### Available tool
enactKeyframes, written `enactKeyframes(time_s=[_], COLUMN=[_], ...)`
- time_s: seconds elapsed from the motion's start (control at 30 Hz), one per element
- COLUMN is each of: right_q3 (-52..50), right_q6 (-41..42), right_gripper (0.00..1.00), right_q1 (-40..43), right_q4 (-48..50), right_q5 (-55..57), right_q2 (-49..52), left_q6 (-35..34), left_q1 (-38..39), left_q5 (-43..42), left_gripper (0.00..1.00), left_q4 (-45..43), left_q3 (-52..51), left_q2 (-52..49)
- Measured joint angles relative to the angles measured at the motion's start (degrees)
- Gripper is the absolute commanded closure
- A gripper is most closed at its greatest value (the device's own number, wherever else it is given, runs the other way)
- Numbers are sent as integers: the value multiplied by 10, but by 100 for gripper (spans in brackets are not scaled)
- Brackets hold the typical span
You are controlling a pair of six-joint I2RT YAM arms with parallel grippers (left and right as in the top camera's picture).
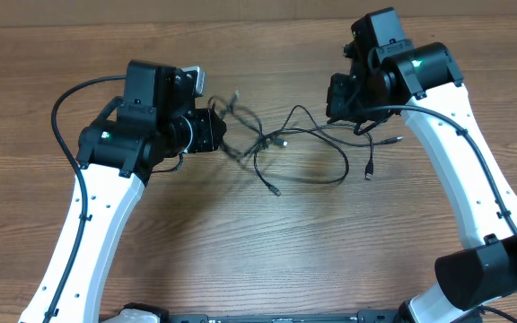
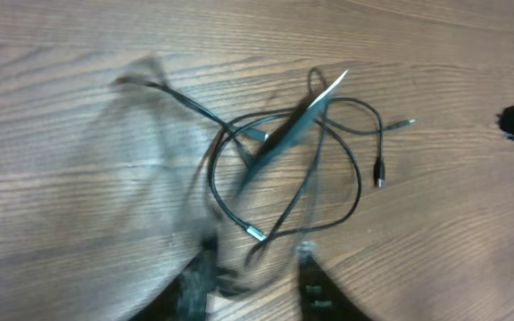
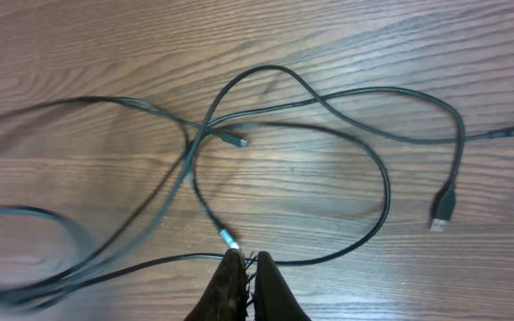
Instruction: Untangle cables
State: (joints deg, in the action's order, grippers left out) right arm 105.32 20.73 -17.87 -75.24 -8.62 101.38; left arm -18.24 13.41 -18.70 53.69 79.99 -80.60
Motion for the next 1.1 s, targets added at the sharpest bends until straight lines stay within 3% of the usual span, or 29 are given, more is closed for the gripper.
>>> enactKeyframes(time_s=[0.33,0.7,0.8,1.1], right_q3=[0,0,0,0], right_q6=[2,5,4,-2], right_gripper=[95,55,47,36], right_q1=[-6,11,30,56], right_q4=[8,9,10,10], right_q5=[-15,-12,-10,-10], right_q2=[0,1,2,4], left_q6=[0,-3,-17,-119], left_q1=[0,-9,-12,-12], left_q5=[1,105,124,135], left_gripper=[55,62,63,57], left_q4=[15,176,220,195], left_q3=[0,2,-3,-147], left_q2=[-39,-68,-67,-66])
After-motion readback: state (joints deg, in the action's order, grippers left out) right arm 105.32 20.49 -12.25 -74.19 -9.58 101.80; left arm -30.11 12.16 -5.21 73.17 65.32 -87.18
